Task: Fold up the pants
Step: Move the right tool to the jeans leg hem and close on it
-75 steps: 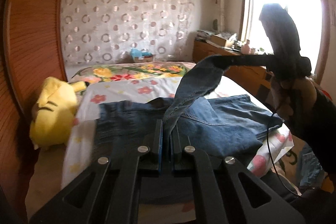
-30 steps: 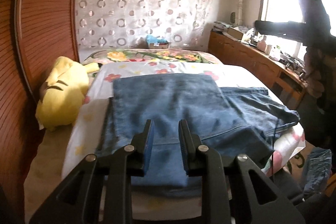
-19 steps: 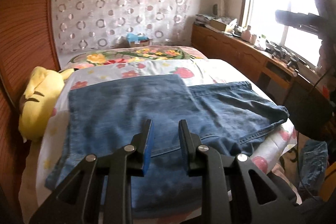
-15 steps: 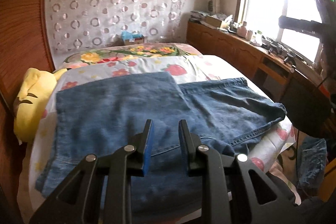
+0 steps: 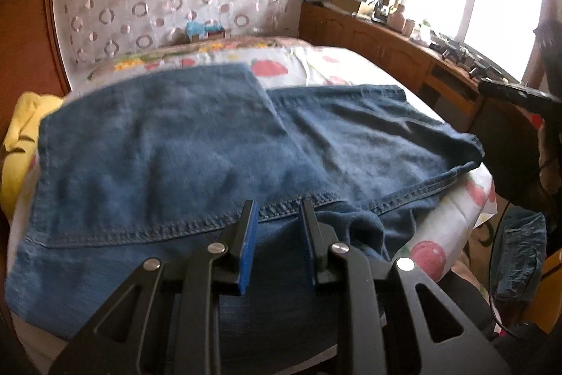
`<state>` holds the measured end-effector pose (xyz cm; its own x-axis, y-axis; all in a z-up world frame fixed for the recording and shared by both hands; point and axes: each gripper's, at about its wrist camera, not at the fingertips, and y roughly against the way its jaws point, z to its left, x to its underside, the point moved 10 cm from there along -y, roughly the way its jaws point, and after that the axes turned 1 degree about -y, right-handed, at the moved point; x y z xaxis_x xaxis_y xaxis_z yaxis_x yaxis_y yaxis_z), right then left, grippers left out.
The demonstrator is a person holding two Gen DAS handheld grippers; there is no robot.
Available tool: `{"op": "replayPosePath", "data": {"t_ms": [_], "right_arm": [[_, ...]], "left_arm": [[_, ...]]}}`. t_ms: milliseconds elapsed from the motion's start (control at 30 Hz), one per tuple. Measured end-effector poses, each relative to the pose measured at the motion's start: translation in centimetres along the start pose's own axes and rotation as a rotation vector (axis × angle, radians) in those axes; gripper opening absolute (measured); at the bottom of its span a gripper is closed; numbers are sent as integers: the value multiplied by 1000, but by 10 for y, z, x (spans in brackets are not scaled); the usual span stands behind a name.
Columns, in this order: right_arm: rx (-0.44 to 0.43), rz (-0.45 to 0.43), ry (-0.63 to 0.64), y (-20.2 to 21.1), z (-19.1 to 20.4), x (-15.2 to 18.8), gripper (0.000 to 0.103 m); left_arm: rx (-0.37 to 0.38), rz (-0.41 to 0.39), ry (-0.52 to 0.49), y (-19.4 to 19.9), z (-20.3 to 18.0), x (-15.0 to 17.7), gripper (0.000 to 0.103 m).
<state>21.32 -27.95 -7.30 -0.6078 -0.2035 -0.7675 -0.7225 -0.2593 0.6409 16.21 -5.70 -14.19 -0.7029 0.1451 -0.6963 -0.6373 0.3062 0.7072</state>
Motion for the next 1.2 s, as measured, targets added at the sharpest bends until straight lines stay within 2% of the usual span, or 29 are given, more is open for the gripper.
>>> {"op": "replayPosePath", "data": {"t_ms": [33,100,433,600,833,1200], "right_arm": [[5,8,-9,-2,-2,8,56],[17,19,-25,-6,-5,18,58],[45,62,-84,-23,-10,60,61],[74,70,-148,-26,-25,80,61],[87,66,-222,-26,-42,97,62],[84,67,-264,-28,-41,105,62]], "left_arm": [[-1,15,3,-4,0,3,22],[-16,35,-1,-12,1,10,23],[-47,-3,-13,-14,-2,16,24],[-65,-18,-21,-14,-3,18,24],[-69,-27,-23,-14,-5,18,24],[-68,-35,-22,-13,-5,17,24]]}}
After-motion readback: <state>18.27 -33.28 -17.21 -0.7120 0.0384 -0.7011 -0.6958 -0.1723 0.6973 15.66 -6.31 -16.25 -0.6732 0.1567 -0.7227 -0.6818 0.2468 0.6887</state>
